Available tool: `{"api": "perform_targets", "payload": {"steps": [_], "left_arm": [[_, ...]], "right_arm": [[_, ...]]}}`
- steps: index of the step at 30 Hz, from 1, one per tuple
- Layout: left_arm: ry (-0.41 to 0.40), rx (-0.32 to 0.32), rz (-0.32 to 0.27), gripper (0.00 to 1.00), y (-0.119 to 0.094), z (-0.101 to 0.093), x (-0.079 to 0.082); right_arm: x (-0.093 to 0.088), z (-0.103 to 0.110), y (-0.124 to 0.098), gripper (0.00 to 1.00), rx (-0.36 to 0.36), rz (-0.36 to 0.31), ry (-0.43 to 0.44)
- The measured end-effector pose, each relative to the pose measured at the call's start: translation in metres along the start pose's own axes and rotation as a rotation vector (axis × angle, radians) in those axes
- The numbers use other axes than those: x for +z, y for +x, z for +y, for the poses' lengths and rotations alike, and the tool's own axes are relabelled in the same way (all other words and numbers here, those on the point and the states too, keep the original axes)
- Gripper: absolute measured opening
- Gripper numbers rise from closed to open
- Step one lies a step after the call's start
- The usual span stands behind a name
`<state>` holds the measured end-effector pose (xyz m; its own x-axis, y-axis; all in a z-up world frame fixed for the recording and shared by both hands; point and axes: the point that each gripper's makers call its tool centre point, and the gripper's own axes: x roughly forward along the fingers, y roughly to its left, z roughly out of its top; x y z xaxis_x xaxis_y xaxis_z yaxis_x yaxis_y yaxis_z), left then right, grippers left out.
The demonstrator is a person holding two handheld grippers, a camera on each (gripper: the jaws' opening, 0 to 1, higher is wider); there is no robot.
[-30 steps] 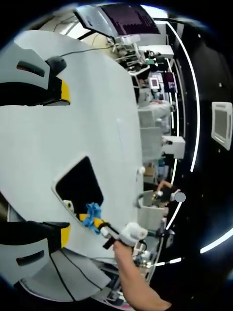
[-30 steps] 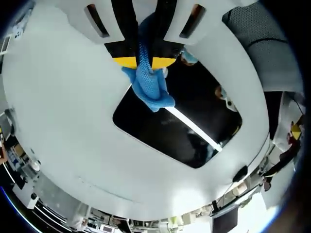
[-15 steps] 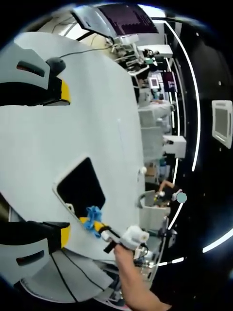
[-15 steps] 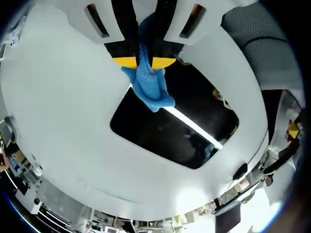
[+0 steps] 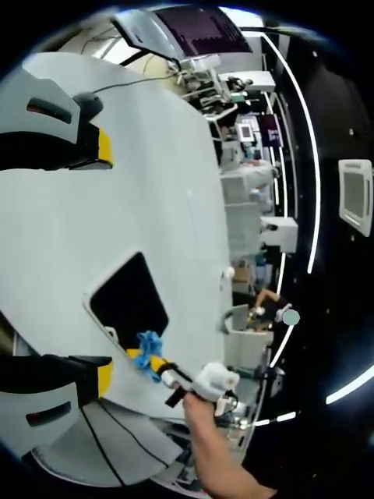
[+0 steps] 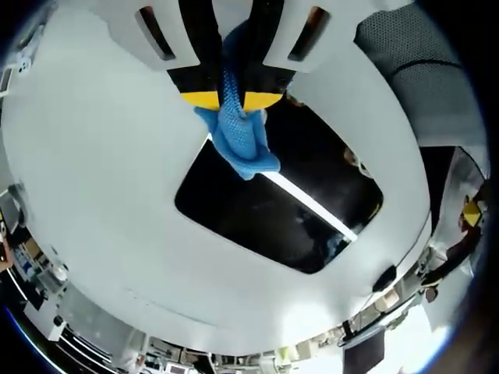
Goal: Wipe the mirror surface with the cleaning cloth until all visible marks leave the cleaned area.
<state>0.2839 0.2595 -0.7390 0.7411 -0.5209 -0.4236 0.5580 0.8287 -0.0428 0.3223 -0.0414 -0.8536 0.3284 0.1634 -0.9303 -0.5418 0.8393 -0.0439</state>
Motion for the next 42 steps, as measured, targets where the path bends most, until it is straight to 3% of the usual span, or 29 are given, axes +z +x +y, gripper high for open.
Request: {"api": "perform_targets", "payload": {"steps": [26,42], "left_arm": [[-0.009,-0.003,0.002,0.99,0.000,-0.001,-0.001],[-0.026,0.002,0.009,1.00,-0.006,0.002,-0.006]], "right_arm": [[0.001,0.004,0.000,0.03,-0.020,0.017,-0.026],[0.020,0.037,0.004,0.03,0.022,0.009,-0.068]]}}
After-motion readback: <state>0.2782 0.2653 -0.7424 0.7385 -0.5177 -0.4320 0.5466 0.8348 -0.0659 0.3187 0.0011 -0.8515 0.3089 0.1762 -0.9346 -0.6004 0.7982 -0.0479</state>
